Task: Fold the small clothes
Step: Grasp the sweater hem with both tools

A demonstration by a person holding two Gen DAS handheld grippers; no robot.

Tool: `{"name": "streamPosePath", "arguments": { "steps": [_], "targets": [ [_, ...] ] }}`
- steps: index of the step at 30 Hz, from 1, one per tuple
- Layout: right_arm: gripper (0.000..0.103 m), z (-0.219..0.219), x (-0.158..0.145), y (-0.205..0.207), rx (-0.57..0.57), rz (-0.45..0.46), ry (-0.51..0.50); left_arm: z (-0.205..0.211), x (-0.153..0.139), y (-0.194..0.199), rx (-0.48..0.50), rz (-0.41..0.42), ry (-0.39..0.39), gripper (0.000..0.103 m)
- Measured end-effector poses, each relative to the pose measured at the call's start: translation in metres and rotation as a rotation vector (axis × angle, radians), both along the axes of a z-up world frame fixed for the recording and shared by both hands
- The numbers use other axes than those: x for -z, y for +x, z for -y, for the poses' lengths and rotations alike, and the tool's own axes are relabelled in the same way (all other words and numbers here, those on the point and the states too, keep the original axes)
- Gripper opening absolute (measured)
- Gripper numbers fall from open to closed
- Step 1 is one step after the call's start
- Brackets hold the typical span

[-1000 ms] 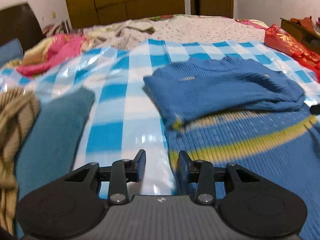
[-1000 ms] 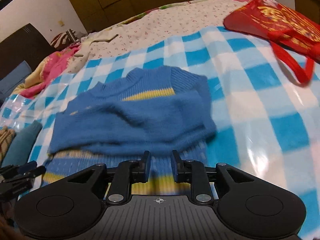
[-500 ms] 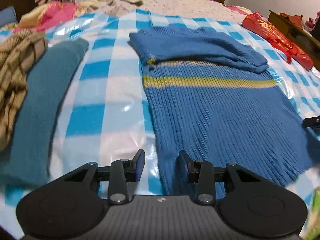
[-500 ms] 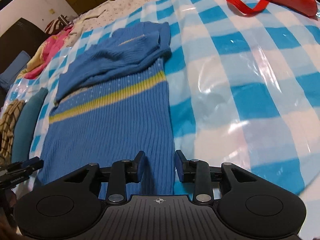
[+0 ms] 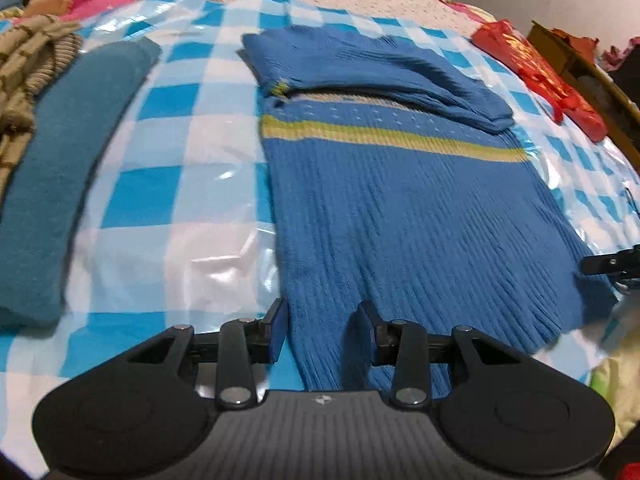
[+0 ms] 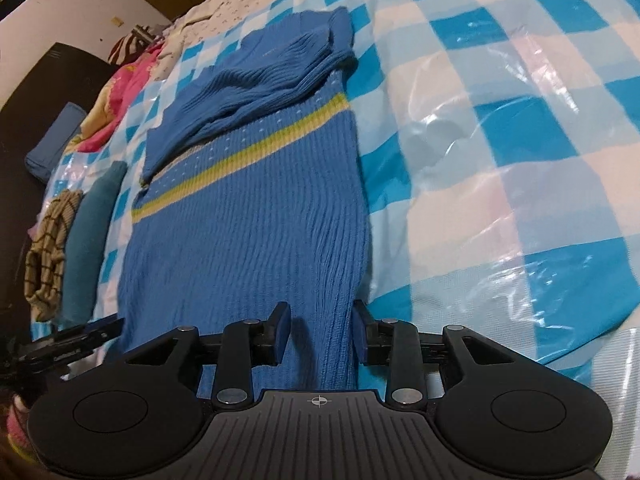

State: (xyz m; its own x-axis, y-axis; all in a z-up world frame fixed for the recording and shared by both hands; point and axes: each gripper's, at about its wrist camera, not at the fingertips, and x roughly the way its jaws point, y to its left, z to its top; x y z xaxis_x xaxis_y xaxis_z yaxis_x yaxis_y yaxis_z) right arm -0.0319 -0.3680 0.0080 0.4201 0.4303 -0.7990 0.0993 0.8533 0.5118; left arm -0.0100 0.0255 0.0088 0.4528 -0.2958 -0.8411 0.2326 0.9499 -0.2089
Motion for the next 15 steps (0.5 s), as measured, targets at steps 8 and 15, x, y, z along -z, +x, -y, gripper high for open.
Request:
{"name": "streamPosePath", "arguments": {
  "steps": [8, 15],
  "targets": [
    [0.031, 0.0012, 0.0056, 0.0007, -0.01, -0.019, 0.068, -0.0005, 0.0033, -0.0007, 0.0, -0.038, -0.02, 0.025],
    [0.015, 0.0014, 0.0055, -0.0055, 0.012, -0.015, 0.102, -0.0023, -0.0018, -0.0041, 0.009, -0.027, -0.052, 0.02]
  ]
}}
